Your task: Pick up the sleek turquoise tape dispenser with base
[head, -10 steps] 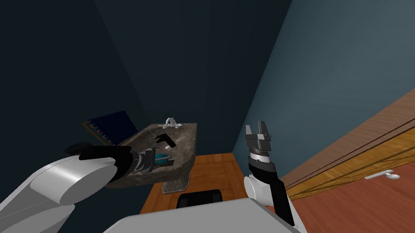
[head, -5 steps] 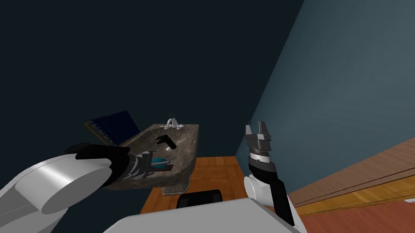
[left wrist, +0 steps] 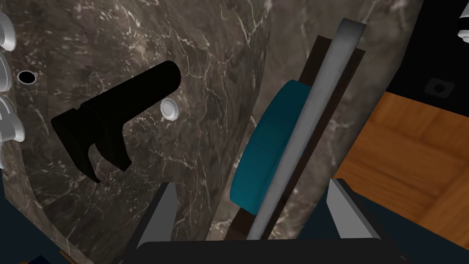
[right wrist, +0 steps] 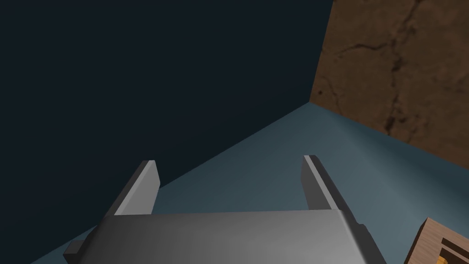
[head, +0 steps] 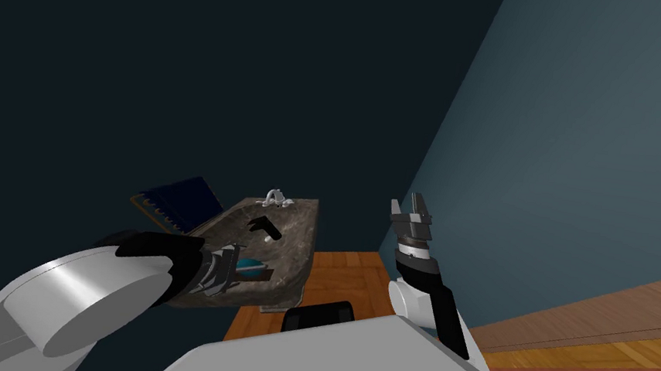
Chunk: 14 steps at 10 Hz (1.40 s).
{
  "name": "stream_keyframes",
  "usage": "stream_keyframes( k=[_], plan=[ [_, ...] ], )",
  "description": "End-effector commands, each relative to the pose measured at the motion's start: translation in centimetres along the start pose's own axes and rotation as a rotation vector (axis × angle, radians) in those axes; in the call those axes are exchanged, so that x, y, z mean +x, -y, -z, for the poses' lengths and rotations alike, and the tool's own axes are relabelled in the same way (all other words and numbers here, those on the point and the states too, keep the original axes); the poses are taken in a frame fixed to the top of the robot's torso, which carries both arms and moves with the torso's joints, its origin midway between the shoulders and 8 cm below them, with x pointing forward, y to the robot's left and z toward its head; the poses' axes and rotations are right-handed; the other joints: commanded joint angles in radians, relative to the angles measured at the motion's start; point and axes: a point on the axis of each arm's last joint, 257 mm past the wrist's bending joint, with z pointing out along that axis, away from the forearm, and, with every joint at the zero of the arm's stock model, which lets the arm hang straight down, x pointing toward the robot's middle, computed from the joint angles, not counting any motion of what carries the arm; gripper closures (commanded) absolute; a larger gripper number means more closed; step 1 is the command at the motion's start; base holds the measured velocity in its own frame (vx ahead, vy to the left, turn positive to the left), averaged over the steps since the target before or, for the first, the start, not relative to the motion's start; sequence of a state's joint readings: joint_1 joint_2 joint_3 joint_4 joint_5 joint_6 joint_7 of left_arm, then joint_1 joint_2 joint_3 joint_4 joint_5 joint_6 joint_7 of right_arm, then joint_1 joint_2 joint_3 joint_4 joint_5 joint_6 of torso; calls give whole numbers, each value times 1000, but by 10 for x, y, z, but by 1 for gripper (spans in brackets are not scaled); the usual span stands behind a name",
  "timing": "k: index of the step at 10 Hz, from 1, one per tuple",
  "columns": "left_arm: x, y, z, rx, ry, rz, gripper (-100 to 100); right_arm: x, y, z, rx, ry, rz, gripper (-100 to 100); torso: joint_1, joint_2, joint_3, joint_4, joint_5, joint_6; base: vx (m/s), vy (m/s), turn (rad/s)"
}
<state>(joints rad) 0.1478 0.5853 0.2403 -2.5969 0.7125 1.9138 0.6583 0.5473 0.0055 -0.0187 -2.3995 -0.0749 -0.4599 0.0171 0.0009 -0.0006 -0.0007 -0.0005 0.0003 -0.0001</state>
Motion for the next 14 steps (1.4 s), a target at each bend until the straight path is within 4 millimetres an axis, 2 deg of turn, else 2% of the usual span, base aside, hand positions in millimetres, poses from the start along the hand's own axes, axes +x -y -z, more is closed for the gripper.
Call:
stream_keyframes(
  k=[1, 5, 6, 7, 11, 12, 13, 14],
  plan=[
    [-3, 4, -8, 1, 0, 4, -100, 0, 0, 0, 0, 0, 0, 0, 0, 0, 0, 0, 0, 0, -9, -16, -23],
    [-10, 12, -25, 4, 5, 10, -100, 0, 0, 0, 0, 0, 0, 0, -1, 3, 2, 1, 0, 0, -23, -18, -23],
    [-9, 10, -22, 1, 5, 10, -100, 0, 0, 0, 0, 0, 0, 0, -1, 3, 2, 1, 0, 0, -9, -7, -5],
    [-9, 11, -23, 3, 4, 9, 100, 0, 0, 0, 0, 0, 0, 0, 0, 2, 1, 1, 0, 0, 0, 0, 0],
    [-9, 11, -23, 2, 4, 8, 100, 0, 0, 0, 0, 0, 0, 0, 0, 1, 1, 0, 0, 0, 0, 0, 0],
    [-9, 11, -23, 2, 4, 9, 0, 0, 0, 0, 0, 0, 0, 0, 0, 1, 1, 0, 0, 0, 0, 0, 0],
    [-5, 7, -14, 2, 1, 6, 100, 0, 0, 0, 0, 0, 0, 0, 0, 1, 1, 0, 0, 0, 14, 16, 35],
    [-4, 6, -11, 1, 1, 5, 100, 0, 0, 0, 0, 0, 0, 0, 1, 1, 1, 1, 0, -1, 28, 22, 34]
  ],
)
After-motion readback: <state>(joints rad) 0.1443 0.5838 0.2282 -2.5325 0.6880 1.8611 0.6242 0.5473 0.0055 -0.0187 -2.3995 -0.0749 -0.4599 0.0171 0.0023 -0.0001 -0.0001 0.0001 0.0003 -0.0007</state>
